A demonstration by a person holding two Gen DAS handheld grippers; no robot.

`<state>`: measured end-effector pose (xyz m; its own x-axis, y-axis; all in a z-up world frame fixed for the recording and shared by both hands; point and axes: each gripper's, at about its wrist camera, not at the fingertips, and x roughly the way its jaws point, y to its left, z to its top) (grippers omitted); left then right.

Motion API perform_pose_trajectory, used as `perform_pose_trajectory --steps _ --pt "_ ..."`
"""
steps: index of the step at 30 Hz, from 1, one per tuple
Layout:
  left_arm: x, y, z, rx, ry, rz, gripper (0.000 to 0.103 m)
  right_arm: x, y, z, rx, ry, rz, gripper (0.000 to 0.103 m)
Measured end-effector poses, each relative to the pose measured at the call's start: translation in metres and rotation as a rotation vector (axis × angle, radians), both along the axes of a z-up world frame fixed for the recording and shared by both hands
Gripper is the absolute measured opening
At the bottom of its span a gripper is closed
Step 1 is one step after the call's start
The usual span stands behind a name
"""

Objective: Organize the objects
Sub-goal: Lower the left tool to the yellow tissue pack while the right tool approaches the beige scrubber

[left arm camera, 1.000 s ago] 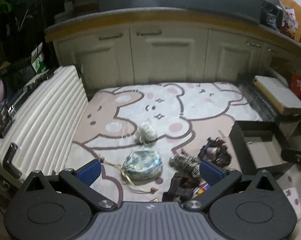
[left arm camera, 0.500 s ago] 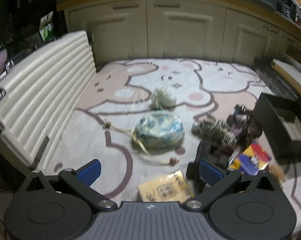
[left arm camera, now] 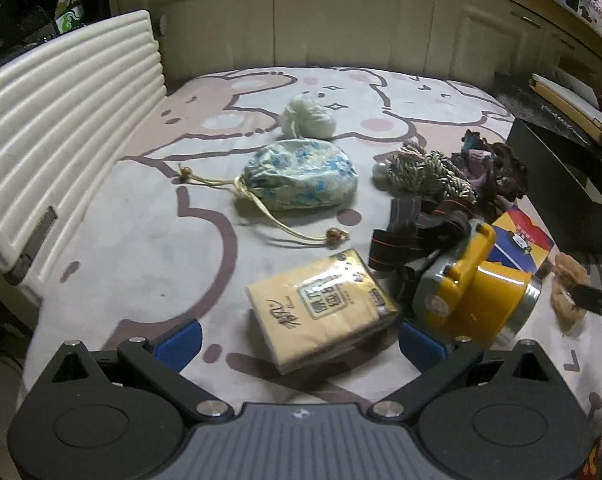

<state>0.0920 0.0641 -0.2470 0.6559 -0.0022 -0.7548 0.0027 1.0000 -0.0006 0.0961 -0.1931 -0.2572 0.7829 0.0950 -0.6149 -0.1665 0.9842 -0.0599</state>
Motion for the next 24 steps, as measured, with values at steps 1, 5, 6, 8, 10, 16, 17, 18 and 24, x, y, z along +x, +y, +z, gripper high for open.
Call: perform_pose_trajectory --steps 1,5,6,8,10,16,17,18,24 --pt "0.001 -0.001 -0.001 0.000 0.001 -0.003 0.103 0.001 0.002 -0.002 -0.006 0.005 0.008 0.103" --pt "0.011 -0.008 -0.005 0.015 0.004 -0.003 0.103 0.003 0.009 -0.009 -0.022 0.024 0.028 0.103" --pt "0.014 -0.009 -0.006 0.018 0.006 0.002 0.103 0.004 0.011 -0.011 -0.017 0.037 0.040 0.103" --pt "0.020 -0.008 -0.008 0.015 0.011 0.019 0.103 0.006 0.012 -0.014 -0.010 0.065 0.055 0.103" --pt "0.026 -0.005 -0.011 -0.001 0.028 0.054 0.103 0.005 0.014 -0.018 -0.007 0.067 0.053 0.103" --pt "0.034 0.003 -0.021 -0.014 0.079 0.102 0.103 0.005 0.012 -0.021 0.039 0.078 0.031 0.103" --pt "0.033 0.004 -0.021 -0.003 0.083 0.102 0.103 0.004 0.012 -0.021 0.042 0.076 0.029 0.103" --pt "0.031 0.006 -0.021 -0.006 0.084 0.105 0.103 0.005 0.012 -0.022 0.044 0.073 0.027 0.103" --pt "0.022 0.027 -0.023 -0.016 0.086 0.151 0.103 0.008 0.012 -0.020 0.055 0.084 0.015 0.103"
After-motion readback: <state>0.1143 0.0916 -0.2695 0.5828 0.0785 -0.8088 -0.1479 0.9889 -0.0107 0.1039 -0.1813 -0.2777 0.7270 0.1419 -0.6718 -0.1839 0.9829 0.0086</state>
